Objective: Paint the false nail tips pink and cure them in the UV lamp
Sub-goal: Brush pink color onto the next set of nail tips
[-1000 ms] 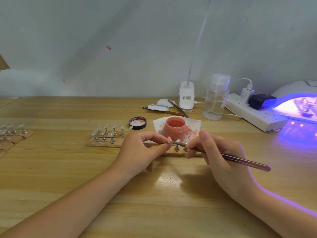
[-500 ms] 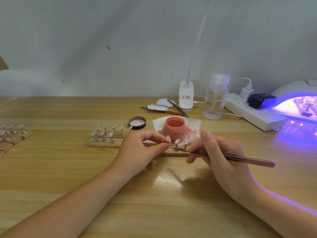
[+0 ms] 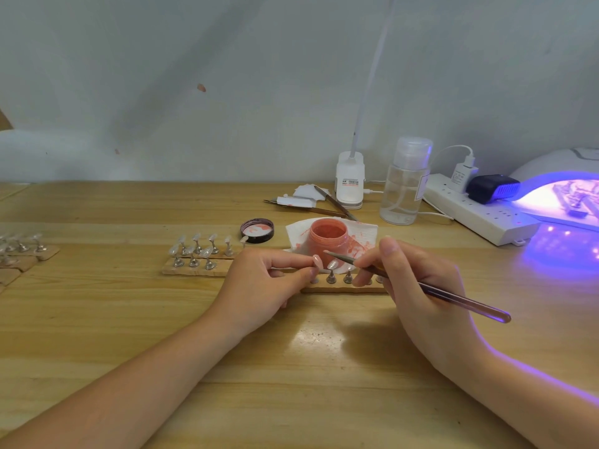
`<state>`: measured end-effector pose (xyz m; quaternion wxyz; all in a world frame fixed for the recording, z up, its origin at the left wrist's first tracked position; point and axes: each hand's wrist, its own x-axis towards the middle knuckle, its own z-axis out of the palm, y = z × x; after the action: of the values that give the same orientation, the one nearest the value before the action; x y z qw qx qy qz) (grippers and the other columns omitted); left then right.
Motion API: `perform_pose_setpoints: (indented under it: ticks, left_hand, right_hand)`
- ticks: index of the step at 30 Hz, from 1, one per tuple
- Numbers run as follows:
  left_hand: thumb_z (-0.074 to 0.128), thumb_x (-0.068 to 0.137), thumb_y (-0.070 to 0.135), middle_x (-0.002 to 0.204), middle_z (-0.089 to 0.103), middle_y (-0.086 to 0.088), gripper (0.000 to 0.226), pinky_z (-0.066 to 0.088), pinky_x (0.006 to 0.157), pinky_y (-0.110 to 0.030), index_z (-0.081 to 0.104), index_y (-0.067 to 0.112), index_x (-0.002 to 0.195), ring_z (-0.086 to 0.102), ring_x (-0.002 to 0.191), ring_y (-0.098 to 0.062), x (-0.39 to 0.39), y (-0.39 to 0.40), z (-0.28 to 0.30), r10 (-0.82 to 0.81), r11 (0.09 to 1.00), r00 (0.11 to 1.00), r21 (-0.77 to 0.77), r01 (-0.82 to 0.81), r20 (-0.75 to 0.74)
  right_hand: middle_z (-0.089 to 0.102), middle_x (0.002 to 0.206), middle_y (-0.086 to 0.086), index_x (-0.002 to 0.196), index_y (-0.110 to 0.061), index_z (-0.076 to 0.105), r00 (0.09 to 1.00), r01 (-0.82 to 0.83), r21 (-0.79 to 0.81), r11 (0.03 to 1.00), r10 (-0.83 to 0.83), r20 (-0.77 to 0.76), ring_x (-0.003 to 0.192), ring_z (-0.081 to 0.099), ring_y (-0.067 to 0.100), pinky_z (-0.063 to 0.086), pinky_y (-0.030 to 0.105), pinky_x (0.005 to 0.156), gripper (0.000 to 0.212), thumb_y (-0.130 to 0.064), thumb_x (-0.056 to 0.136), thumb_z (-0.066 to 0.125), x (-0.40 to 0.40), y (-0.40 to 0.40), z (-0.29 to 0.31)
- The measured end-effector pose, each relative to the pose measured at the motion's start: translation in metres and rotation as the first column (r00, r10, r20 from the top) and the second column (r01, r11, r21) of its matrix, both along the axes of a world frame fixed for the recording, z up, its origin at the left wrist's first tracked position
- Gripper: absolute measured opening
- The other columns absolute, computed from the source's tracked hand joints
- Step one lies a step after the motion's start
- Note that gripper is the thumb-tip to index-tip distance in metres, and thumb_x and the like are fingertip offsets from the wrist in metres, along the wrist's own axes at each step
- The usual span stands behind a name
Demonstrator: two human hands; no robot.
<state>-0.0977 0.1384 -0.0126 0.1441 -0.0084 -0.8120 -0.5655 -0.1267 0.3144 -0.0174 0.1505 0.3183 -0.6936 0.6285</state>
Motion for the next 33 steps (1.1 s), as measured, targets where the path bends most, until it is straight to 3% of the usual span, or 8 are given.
perform_pose_setpoints:
  ticks: [5,8,13,16,20,26,33]
  left_hand:
    - [0.071,0.077,0.011,0.043,0.054,-0.001,0.021,0.032,0.043,-0.01,0.072,0.032,0.077,0.036,0.034,-0.002,-0.0033,-0.0019,-0.0039,-0.023,0.999,1.0,-0.025,0.023,-0.019]
    - [0.07,0.077,0.012,0.041,0.054,0.005,0.02,0.031,0.043,-0.011,0.072,0.032,0.078,0.038,0.033,-0.002,-0.0042,-0.0022,-0.0048,-0.017,0.999,1.0,-0.042,0.016,-0.02]
    - [0.072,0.076,0.01,0.052,0.065,0.003,0.023,0.032,0.041,-0.011,0.073,0.032,0.075,0.039,0.034,-0.002,-0.0039,-0.002,-0.0043,-0.007,1.0,0.999,-0.004,0.007,-0.038]
    - [0.072,0.075,0.009,0.052,0.065,0.009,0.024,0.032,0.041,-0.01,0.072,0.032,0.073,0.039,0.033,-0.002,-0.0043,-0.0018,-0.0043,-0.01,1.0,0.999,-0.013,0.009,-0.05]
    - [0.072,0.075,0.009,0.047,0.062,0.013,0.02,0.031,0.041,-0.009,0.072,0.029,0.074,0.039,0.032,-0.002,-0.0042,-0.001,-0.004,-0.01,1.0,0.999,-0.027,0.009,-0.047]
    - [0.073,0.075,0.009,0.049,0.062,0.012,0.015,0.03,0.04,-0.01,0.074,0.024,0.076,0.038,0.033,-0.002,-0.0042,-0.0011,-0.0042,-0.013,1.0,0.998,0.009,0.014,-0.054]
    - [0.073,0.075,0.013,0.048,0.061,0.013,0.011,0.029,0.039,-0.01,0.074,0.023,0.078,0.037,0.034,-0.002,-0.0043,-0.0014,-0.0049,-0.017,1.0,0.998,0.018,0.018,-0.061]
  right_hand:
    - [0.067,0.067,-0.007,0.072,-0.028,0.064,1.0,0.026,0.072,0.997,-0.025,-0.018,0.062,0.06,0.003,0.039,0.008,0.059,0.029,-0.04,0.09,0.045,0.0004,-0.0017,0.0027]
    - [0.067,0.066,-0.005,0.072,-0.024,0.066,1.0,0.009,0.077,0.997,-0.01,0.008,0.064,0.062,0.005,0.042,0.011,0.061,0.03,-0.041,0.09,0.049,0.0007,-0.0019,0.0019]
    - [0.063,0.054,0.004,0.066,-0.007,0.067,0.994,-0.097,-0.024,0.995,0.098,0.048,0.049,0.055,0.002,0.037,0.005,0.055,0.043,-0.036,0.089,0.046,0.0046,0.0007,-0.0007]
    - [0.063,0.056,0.005,0.067,-0.007,0.067,0.996,-0.08,-0.062,0.995,0.082,0.032,0.048,0.054,0.001,0.035,0.003,0.053,0.041,-0.032,0.091,0.044,0.0034,0.0003,-0.0006]
    - [0.065,0.062,-0.003,0.071,-0.017,0.066,0.999,-0.021,0.033,0.999,0.02,0.035,0.05,0.053,-0.001,0.035,0.004,0.053,0.033,-0.028,0.091,0.043,-0.0001,-0.0017,0.002]
    - [0.063,0.054,0.007,0.065,-0.005,0.067,0.991,-0.11,-0.054,0.992,0.113,0.069,0.046,0.054,0.001,0.036,0.003,0.053,0.042,-0.033,0.091,0.049,0.0034,0.0001,0.0005]
    - [0.065,0.059,0.002,0.07,-0.011,0.066,0.996,-0.066,-0.044,0.997,0.068,0.06,0.047,0.053,-0.001,0.035,0.003,0.051,0.035,-0.027,0.09,0.043,0.0023,-0.0015,0.0036]
